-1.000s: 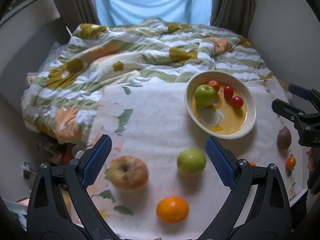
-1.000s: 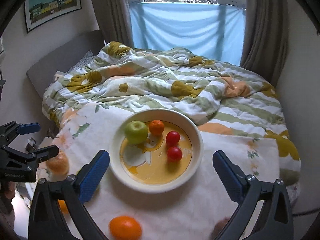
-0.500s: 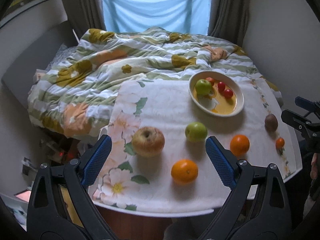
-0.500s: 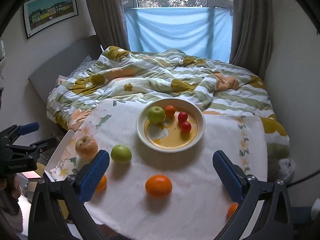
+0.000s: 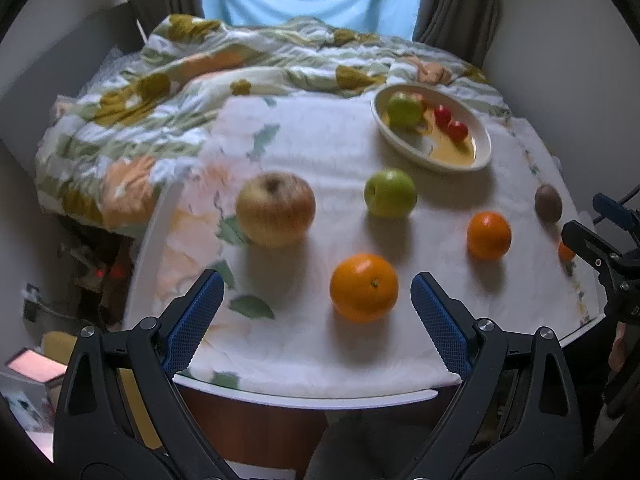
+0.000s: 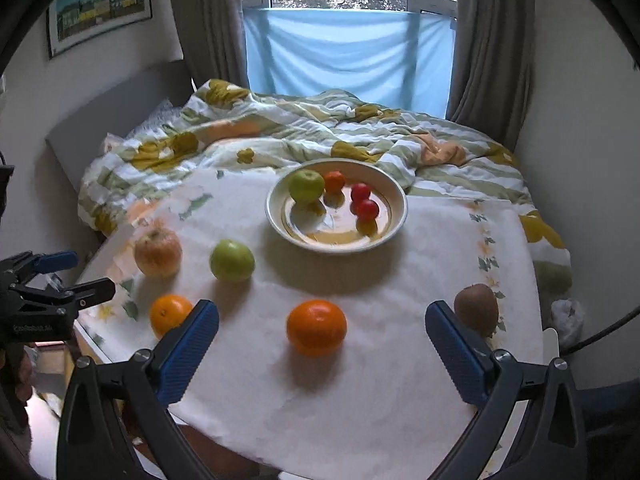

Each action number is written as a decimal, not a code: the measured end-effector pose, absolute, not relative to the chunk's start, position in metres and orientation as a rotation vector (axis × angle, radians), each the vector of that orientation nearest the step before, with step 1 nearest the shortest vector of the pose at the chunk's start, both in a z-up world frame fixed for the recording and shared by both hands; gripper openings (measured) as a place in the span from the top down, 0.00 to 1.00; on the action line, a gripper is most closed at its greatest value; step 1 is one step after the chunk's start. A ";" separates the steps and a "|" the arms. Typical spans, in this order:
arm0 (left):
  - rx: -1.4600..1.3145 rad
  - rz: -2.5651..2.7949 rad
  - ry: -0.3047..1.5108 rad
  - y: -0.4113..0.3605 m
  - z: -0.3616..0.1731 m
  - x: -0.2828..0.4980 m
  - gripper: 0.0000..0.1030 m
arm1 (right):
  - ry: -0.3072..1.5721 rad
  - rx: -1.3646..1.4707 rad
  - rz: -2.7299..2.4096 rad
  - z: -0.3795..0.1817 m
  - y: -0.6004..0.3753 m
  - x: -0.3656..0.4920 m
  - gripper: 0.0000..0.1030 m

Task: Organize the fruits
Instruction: 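Withdraw both grippers from the bowl back over the table, then grasp the large orange with the left gripper while the right gripper grasps another orange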

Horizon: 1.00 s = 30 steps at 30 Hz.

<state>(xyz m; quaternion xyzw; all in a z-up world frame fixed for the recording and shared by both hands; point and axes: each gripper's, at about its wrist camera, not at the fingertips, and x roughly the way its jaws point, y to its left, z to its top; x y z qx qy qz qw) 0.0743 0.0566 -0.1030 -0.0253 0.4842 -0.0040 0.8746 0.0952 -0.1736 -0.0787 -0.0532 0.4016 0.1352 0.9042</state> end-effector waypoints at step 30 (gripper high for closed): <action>0.007 -0.042 1.060 0.016 -0.184 0.099 0.26 | 0.960 -0.144 0.371 -0.158 -0.170 0.119 0.00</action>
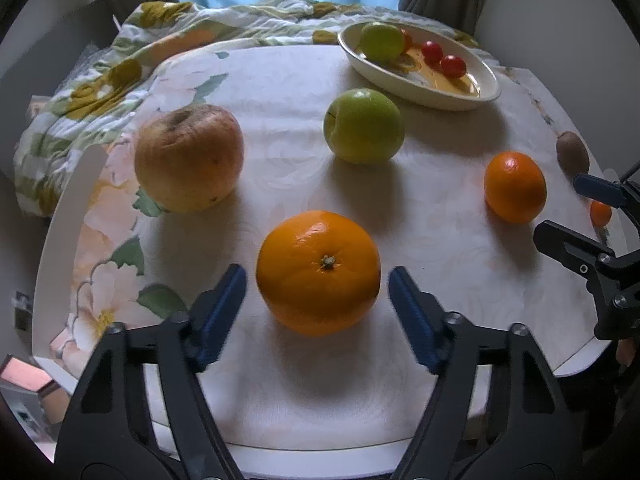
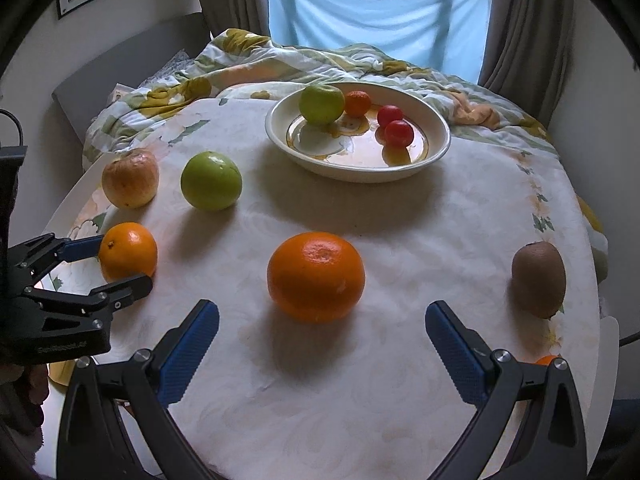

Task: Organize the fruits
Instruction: 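Grasp the large orange with the left gripper while the right gripper grasps another orange, then carry both oranges over the white bowl with both grippers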

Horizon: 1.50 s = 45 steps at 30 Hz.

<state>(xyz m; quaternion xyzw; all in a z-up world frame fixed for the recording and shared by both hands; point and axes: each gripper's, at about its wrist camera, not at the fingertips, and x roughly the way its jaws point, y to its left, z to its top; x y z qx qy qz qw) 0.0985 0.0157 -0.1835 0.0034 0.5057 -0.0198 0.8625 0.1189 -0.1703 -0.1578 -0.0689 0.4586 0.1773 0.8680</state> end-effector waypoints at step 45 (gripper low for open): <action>-0.034 0.038 1.048 0.028 -0.162 0.081 0.36 | 1.048 -0.158 0.408 -0.166 -0.154 0.157 0.46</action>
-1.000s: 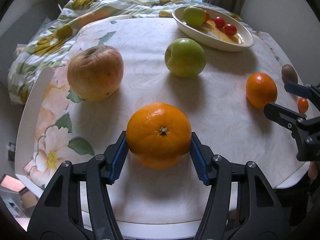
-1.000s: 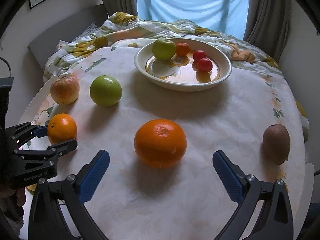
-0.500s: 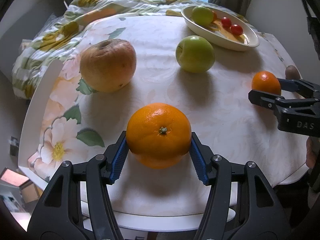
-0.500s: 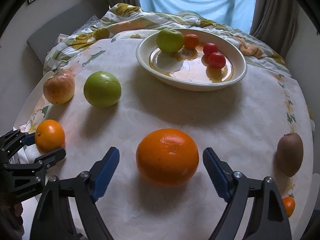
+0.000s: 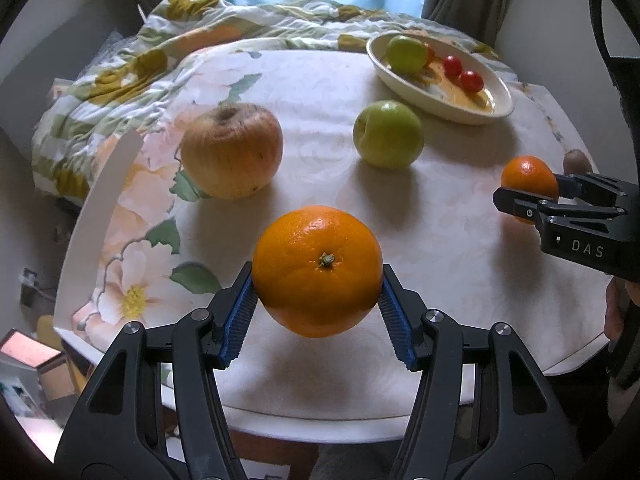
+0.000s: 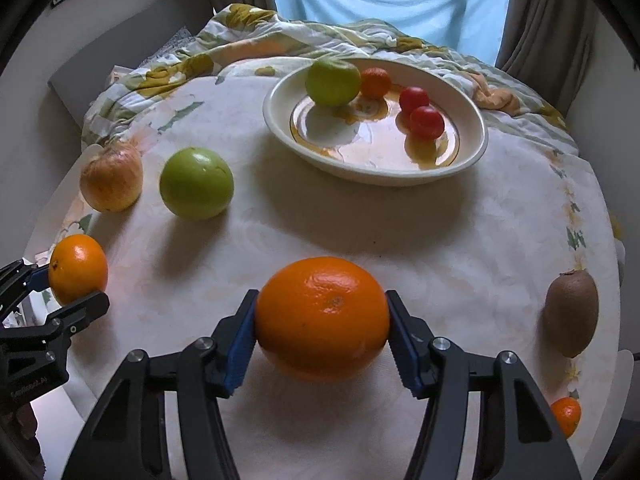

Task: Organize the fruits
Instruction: 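Carry both oranges over the white bowl with both grippers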

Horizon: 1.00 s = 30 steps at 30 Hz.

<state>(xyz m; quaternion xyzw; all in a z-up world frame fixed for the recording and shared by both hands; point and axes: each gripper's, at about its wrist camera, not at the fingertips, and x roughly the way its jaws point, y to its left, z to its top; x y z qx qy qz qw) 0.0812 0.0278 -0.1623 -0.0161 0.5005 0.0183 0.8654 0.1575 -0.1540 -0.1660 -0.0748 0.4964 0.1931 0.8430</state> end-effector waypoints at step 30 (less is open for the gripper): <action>0.012 -0.155 0.888 -0.034 -0.050 0.156 0.36 | 0.895 -0.088 0.377 -0.055 -0.209 0.174 0.46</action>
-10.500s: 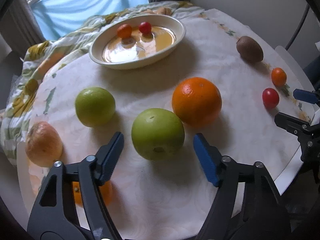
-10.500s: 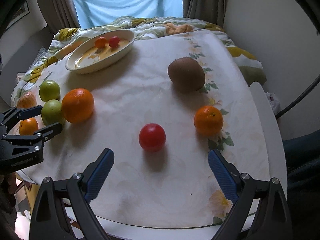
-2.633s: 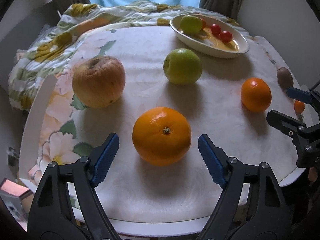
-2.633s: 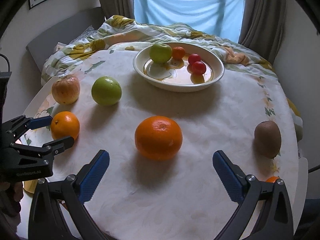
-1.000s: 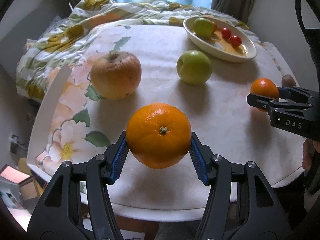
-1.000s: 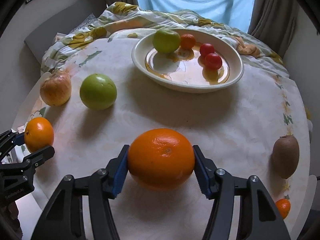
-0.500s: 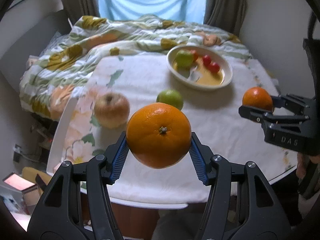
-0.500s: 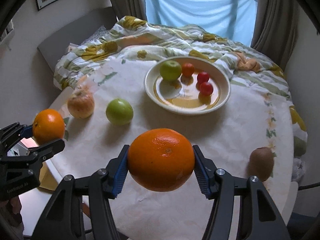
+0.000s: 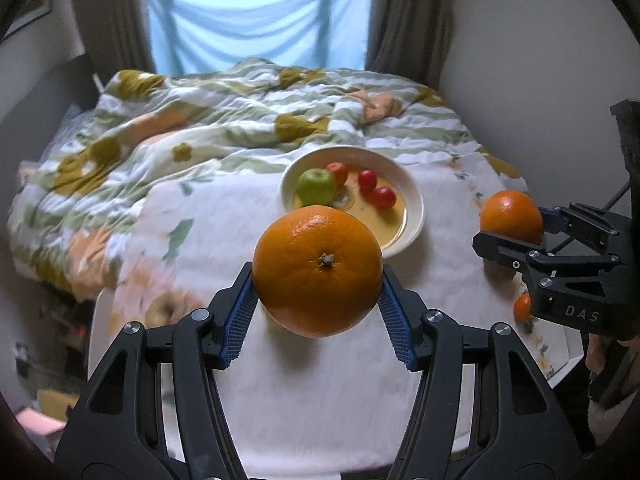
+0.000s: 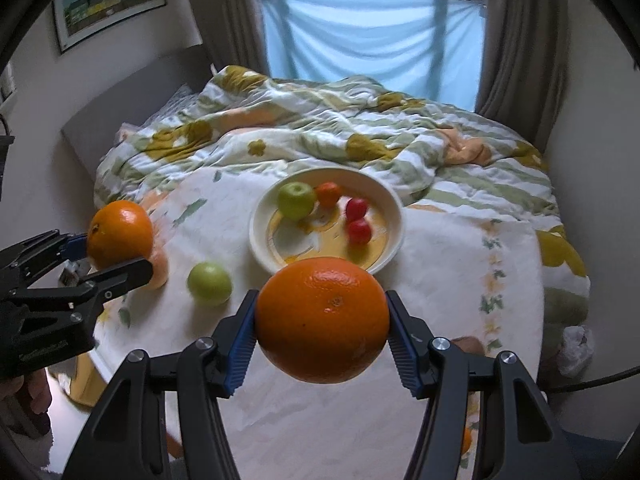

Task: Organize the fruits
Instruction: 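Carry both oranges over the white bowl with both grippers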

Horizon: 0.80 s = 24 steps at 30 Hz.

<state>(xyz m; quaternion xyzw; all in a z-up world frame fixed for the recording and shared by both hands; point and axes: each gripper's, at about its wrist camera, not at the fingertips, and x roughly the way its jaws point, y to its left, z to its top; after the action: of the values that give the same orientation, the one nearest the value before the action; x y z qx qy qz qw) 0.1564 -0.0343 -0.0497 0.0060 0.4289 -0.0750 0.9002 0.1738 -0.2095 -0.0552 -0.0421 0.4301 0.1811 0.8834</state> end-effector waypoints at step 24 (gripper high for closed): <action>0.274 -0.435 1.047 -0.103 -0.137 0.313 0.36 | 0.963 0.080 0.108 -0.090 -0.245 0.259 0.46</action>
<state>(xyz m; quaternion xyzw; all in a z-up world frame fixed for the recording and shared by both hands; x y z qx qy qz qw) 0.3125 -0.1025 -0.1373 0.1294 0.4943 -0.2052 0.8347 0.2589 -0.2450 -0.0896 0.0385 0.4628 0.0517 0.8841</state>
